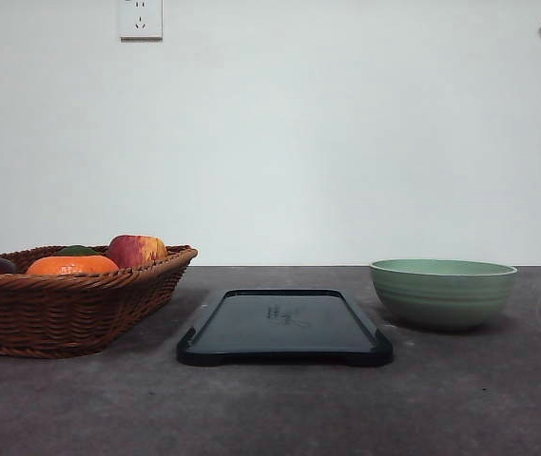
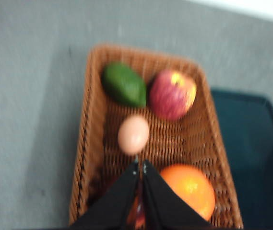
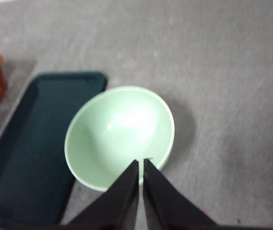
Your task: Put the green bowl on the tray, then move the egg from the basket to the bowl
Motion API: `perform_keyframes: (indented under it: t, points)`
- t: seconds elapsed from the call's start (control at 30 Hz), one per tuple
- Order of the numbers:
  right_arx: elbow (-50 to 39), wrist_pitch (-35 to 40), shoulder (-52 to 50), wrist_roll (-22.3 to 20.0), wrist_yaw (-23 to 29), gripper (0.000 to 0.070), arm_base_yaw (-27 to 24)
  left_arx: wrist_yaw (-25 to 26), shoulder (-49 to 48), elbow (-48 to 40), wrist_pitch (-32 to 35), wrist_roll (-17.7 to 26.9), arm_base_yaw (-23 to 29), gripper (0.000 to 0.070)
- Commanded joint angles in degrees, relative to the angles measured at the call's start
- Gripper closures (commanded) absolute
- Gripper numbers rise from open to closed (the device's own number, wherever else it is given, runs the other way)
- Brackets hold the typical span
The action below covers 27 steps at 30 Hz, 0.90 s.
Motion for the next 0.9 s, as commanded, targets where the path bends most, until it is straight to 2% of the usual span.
perform_keyframes:
  t: [0.0, 0.17, 0.33, 0.37, 0.47, 0.5, 0.6, 0.73, 0.87]
  points:
    - [1.8, -1.0, 1.7, -1.9, 0.0, 0.0693, 0.2, 0.9, 2.0, 1.7, -1.0, 0.6, -0.1, 0.0700]
    - [3.2, -4.4, 4.8, -2.4, -0.1, 0.0693, 0.3, 4.0, 6.2, 3.0, -2.6, 0.7, 0.0, 0.0700]
    - [3.2, -4.5, 5.3, -2.9, -0.2, 0.0674, 0.3, 5.6, 7.5, 3.0, -1.9, 0.8, -0.1, 0.0696]
    - [3.2, -4.5, 5.3, -2.9, -0.2, 0.0611, 0.3, 5.6, 7.5, 3.0, -1.5, 0.9, -0.1, 0.0665]
    - [3.2, -4.5, 5.3, -2.9, -0.2, 0.0325, 0.3, 5.6, 7.4, 3.0, -0.2, 1.2, -0.1, 0.0492]
    - [3.2, -4.5, 5.3, -2.8, -0.2, 0.0283, 0.3, 5.6, 7.4, 3.0, 0.0, 1.2, -0.1, 0.0447]
    - [3.2, -4.7, 5.3, -2.5, -0.2, 0.0274, 0.3, 5.6, 7.4, 3.0, 0.3, 1.2, -0.1, 0.0389]
    - [4.4, -5.9, 5.6, -1.1, -0.2, 0.0292, 0.3, 5.6, 7.4, 3.0, 0.3, 1.2, -0.1, 0.0388]
    - [9.4, -11.0, 8.1, -0.5, 0.0, 0.0294, 0.2, 5.6, 7.4, 3.0, 0.3, 1.1, -0.1, 0.0388]
